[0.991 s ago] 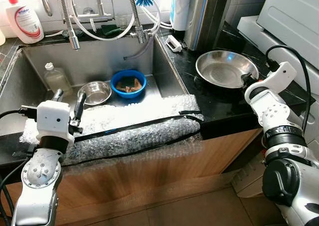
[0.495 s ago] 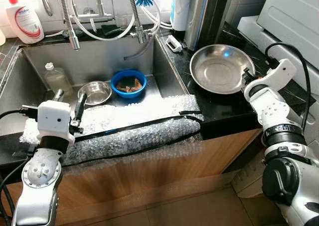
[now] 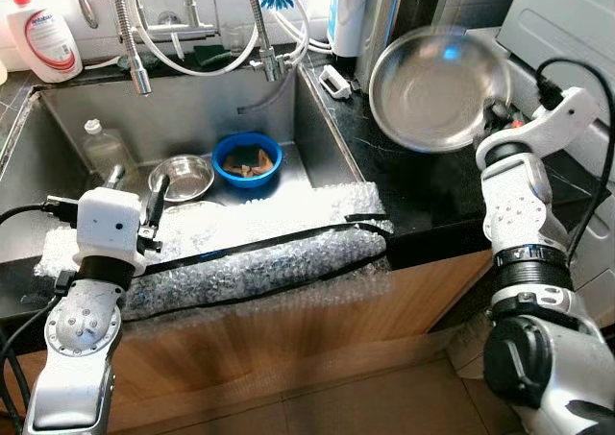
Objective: Kitchen organization
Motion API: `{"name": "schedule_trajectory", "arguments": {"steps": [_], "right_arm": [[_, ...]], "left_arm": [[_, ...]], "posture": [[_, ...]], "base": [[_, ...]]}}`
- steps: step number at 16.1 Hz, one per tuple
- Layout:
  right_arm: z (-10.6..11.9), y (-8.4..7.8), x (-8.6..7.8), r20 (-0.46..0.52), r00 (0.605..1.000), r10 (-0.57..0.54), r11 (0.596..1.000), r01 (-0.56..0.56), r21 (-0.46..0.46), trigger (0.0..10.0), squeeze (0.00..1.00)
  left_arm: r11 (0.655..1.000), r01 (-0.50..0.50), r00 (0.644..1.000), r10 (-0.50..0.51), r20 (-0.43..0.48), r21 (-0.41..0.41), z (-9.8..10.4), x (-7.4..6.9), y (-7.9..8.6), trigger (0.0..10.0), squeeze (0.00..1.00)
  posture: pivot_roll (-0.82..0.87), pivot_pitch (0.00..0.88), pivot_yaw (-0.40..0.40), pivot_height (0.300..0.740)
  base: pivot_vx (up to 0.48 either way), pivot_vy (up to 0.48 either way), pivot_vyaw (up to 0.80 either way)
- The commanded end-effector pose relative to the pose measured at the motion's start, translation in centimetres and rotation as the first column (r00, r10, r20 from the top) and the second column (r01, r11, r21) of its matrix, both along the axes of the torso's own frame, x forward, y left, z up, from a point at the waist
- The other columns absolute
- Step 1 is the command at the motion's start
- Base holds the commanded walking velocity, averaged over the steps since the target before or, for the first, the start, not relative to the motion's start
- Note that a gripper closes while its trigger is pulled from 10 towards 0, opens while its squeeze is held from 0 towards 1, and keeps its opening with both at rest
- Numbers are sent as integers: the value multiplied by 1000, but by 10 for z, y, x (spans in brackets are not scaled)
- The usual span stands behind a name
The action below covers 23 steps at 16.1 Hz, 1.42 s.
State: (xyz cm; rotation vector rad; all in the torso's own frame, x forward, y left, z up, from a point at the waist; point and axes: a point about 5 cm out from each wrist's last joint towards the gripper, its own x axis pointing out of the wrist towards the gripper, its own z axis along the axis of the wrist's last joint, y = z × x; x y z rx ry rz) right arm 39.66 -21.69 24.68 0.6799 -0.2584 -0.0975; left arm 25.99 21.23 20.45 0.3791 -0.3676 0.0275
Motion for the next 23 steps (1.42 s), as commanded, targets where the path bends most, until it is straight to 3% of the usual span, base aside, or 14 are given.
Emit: {"name": "schedule_trajectory", "arguments": {"steps": [1, 4, 7, 10, 12, 13, 18, 19, 23], "right_arm": [[9, -4, -5, 87, 996, -13, 1000, 13, 3, 10000, 0], [18, 14, -12, 219, 969, 111, 993, -102, -50, 10000, 0], [13, 35, -25, 259, 931, 256, 951, -194, -243, 10000, 0], [13, 38, -30, 283, 914, 291, 940, -217, -263, 10000, 0], [11, 54, -45, 303, 844, 443, 861, -306, -406, 10000, 0], [9, 58, -47, 294, 835, 466, 842, -317, -436, 10000, 0], [7, 75, -56, 310, 794, 524, 815, -360, -455, 10000, 0], [4, 81, -58, 299, 787, 539, 802, -370, -469, 10000, 0], [0, 90, -59, 284, 781, 556, 788, -387, -480, 10000, 0]], "left_arm": [[1000, 3, 1000, -4, 26, 19, 6, 0, -1, 10000, 0], [1000, 7, 999, -7, 36, 17, 9, 1, -3, 10000, 0], [998, -17, 998, 20, 52, -62, 15, 1, 4, 10000, 0], [998, -15, 999, 19, 50, -66, 15, 1, 4, 10000, 0], [992, 36, 998, -31, 48, -117, 18, 2, -2, 10000, 0], [991, 48, 998, -41, 56, -127, 21, 3, -3, 10000, 0], [974, 126, 990, -113, 82, -188, 35, 6, -14, 10000, 0], [956, 163, 986, -146, 83, -244, 39, 7, -15, 10000, 0], [916, 229, 972, -193, 137, -330, 56, 6, -15, 10000, 0]], "posture": [[52, 94, -32, 740], [58, 85, -34, 740], [58, 80, -37, 740], [58, 80, -37, 740], [56, 74, -38, 740], [55, 74, -37, 740], [57, 96, -36, 740], [57, 97, -36, 740], [63, 103, -35, 740]], "base": [[0, 0, 0], [0, 0, 0], [0, 0, 0], [0, 0, 0], [0, 0, 0], [0, 0, 0], [0, 0, 0], [0, 0, 0], [0, 0, 0]]}}
